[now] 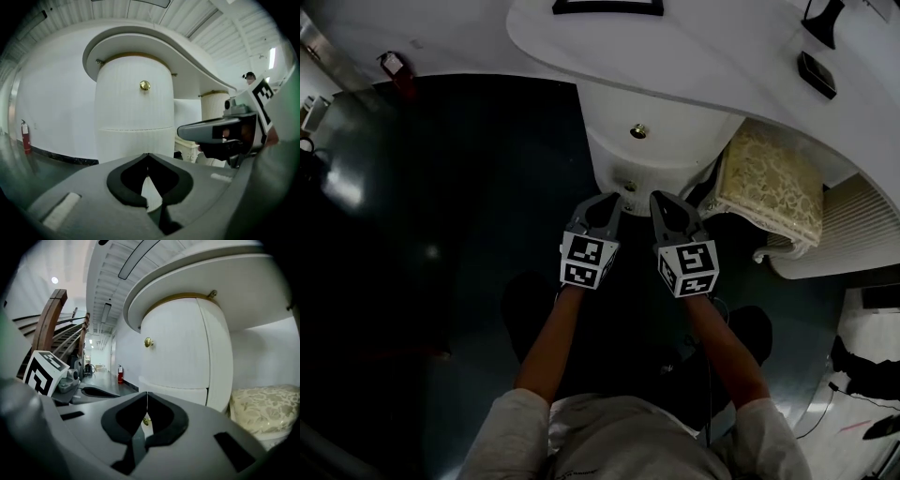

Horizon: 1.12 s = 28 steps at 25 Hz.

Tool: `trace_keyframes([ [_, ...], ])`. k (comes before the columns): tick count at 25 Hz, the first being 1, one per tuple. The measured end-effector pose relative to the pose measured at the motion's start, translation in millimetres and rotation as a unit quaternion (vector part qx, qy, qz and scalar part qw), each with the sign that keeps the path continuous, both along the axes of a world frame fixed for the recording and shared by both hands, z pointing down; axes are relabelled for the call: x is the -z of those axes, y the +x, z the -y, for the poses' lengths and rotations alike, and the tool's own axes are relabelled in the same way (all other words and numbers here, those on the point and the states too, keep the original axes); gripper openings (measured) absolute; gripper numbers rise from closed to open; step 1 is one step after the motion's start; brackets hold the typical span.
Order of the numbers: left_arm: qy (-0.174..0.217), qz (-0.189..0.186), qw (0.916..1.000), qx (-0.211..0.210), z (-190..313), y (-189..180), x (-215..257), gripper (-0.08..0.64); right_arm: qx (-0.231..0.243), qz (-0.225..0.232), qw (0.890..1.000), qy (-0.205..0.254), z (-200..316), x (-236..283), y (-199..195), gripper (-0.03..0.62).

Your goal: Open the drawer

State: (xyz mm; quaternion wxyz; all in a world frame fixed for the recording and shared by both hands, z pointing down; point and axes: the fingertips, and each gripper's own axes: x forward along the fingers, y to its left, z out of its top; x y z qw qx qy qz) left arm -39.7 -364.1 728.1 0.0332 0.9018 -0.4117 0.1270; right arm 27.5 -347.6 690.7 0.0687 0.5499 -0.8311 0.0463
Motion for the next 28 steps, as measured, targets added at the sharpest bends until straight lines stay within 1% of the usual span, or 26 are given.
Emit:
trace_keyframes([
  [2,0.012,-0.010,0.9997,0.016,2,7,5,0.009,-0.008,0.007,1.000,0.007,-2,-4,8,0.015],
  [4,0.016,-0.018,0.9993,0.029,2,9,6,0.009,-0.012,0.012,1.000,0.010,-8,-10,13,0.017],
  [8,-0.005,-0.004,0.9988,0.048,-1,12,-25,0.009,-0.026,0.022,0.999,0.004,-21,-27,30,0.015],
  [10,-0.007,-0.002,0.9986,0.053,0,16,-37,0.009,-0.034,0.023,0.999,0.012,-23,-30,40,0.015],
  [12,-0.005,-0.002,0.9983,0.057,0,20,-48,0.009,-0.040,0.029,0.999,0.010,-26,-36,46,0.015],
  [14,-0.004,-0.010,0.9976,0.068,2,22,-55,0.009,-0.034,0.046,0.998,0.004,-26,-40,43,0.016],
  [16,-0.002,-0.015,0.9970,0.076,1,23,-59,0.009,-0.015,0.043,0.999,0.011,-28,-37,34,0.016],
  [18,0.002,-0.011,0.9971,0.075,-1,25,-62,0.009,0.006,0.038,0.999,0.017,-34,-35,26,0.016],
  [20,0.006,-0.008,0.9970,0.077,0,28,-64,0.009,0.022,0.045,0.999,0.015,-39,-35,25,0.017],
  [22,0.012,-0.013,0.9961,0.086,3,29,-64,0.009,0.027,0.043,0.999,0.016,-41,-37,28,0.016],
  [25,0.019,-0.021,0.9948,0.098,7,31,-65,0.011,0.031,0.014,0.999,0.021,-50,-45,41,0.015],
  [27,0.020,-0.019,0.9946,0.100,9,33,-65,0.011,0.026,-0.002,0.999,0.018,-58,-55,54,0.017],
  [28,0.021,-0.016,0.9945,0.102,11,33,-65,0.011,0.020,0.001,1.000,0.013,-61,-59,62,0.017],
])
